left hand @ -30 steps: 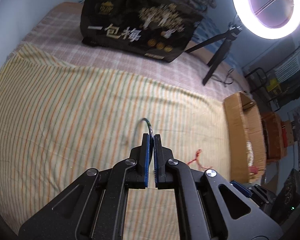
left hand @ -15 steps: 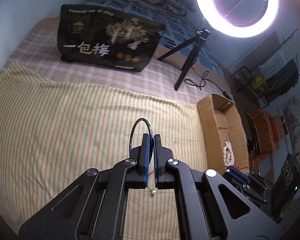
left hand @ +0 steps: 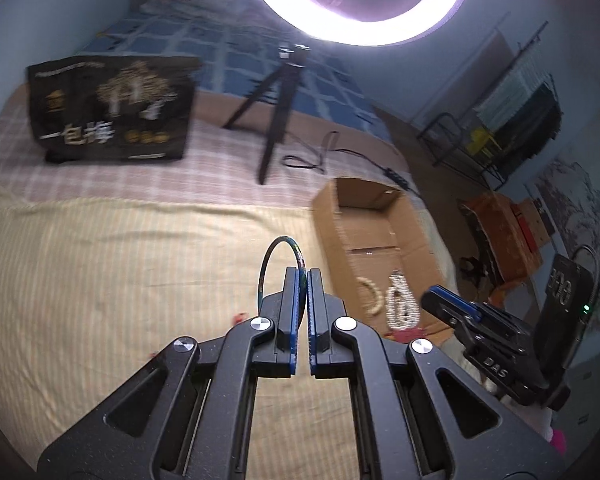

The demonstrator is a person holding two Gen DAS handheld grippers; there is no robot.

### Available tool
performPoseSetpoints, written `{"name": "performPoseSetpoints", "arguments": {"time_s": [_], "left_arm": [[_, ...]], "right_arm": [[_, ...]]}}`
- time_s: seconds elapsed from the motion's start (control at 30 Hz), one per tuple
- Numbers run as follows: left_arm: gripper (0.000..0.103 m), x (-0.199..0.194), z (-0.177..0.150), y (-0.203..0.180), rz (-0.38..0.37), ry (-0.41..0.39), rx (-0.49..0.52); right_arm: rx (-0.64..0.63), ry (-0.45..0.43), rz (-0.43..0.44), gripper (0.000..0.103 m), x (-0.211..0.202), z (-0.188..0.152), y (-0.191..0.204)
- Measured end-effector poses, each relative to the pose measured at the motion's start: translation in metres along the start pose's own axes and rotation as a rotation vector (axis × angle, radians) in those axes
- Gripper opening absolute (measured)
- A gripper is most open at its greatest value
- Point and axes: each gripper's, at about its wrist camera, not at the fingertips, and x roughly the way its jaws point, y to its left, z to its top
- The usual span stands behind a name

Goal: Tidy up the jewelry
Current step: 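Carry bangle and pearl earring into the cardboard box and open both tools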

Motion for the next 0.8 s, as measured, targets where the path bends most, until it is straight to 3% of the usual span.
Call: {"name": "performPoseSetpoints", "arguments": {"time_s": [0.53, 0.8], "left_arm": [[0.001, 0.039, -0.018, -0.088, -0.145, 0.067, 0.097], [0.001, 0.059, -0.032, -0.116, -0.171, 0.117, 0.134]], "right_arm": [[0.109, -0.011, -0.043, 0.015, -0.004, 0.002, -0.053], [0.148, -0.009, -0.054, 0.015, -0.004, -0.002, -0.071]]}}
